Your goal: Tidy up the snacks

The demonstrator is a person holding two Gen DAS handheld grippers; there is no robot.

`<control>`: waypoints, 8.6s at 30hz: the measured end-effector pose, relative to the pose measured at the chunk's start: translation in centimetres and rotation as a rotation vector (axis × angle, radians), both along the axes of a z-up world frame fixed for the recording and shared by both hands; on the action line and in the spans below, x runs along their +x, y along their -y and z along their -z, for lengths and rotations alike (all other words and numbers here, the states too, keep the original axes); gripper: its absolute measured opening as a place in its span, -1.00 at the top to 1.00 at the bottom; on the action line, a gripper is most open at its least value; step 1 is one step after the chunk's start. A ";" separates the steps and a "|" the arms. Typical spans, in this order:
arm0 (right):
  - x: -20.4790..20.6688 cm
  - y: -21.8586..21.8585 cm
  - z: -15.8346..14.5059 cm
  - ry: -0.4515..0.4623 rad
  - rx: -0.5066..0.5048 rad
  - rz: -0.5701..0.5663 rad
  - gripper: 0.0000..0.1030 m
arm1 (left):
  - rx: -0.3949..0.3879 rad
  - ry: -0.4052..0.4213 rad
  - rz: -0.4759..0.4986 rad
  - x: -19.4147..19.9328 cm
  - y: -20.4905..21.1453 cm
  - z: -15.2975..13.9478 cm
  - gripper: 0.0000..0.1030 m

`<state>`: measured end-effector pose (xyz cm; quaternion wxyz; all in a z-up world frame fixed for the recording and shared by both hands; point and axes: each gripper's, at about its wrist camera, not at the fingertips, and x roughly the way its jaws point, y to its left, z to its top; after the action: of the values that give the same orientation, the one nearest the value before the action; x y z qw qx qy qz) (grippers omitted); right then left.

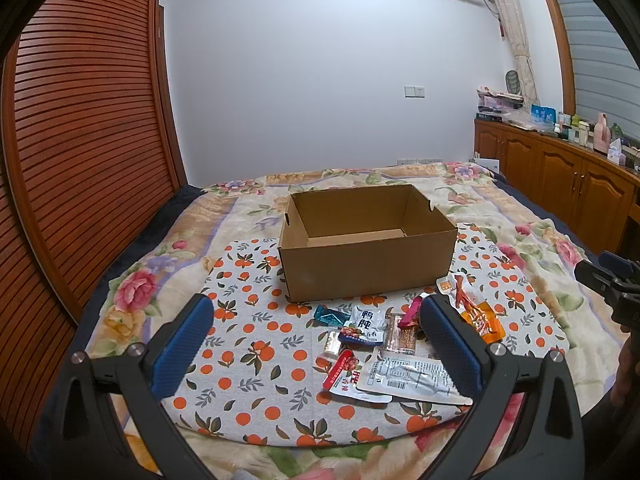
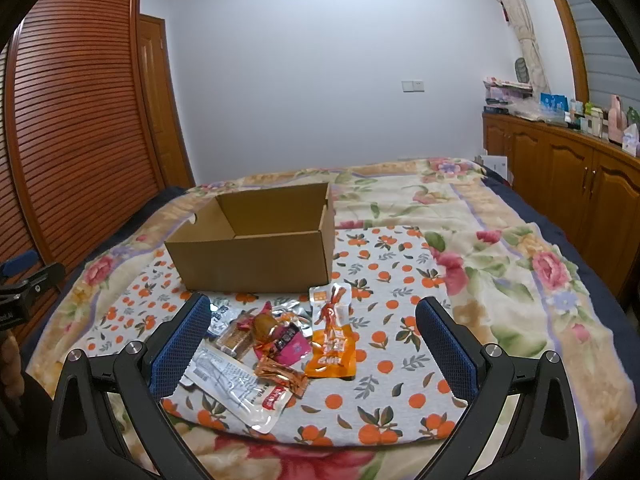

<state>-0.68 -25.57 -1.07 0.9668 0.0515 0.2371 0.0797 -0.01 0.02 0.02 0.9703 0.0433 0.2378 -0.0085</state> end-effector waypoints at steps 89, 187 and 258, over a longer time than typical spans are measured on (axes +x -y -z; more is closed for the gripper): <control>9.2 2.0 4.9 -0.194 0.015 -0.022 -1.00 | -0.104 -0.280 0.087 9.2 -0.4 5.2 -0.98; 21.1 -0.1 7.1 -0.365 -0.085 -0.175 0.39 | -0.028 -0.365 0.413 21.1 2.6 4.1 -0.12; 35.7 -10.7 6.3 -0.338 -0.197 -0.200 0.46 | -0.101 -0.450 0.263 34.6 -1.8 9.8 -0.34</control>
<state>35.06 -14.83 -7.39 0.9010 -0.0541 0.4064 0.1419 34.54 1.78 -9.83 0.8845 0.0221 0.4393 -0.1557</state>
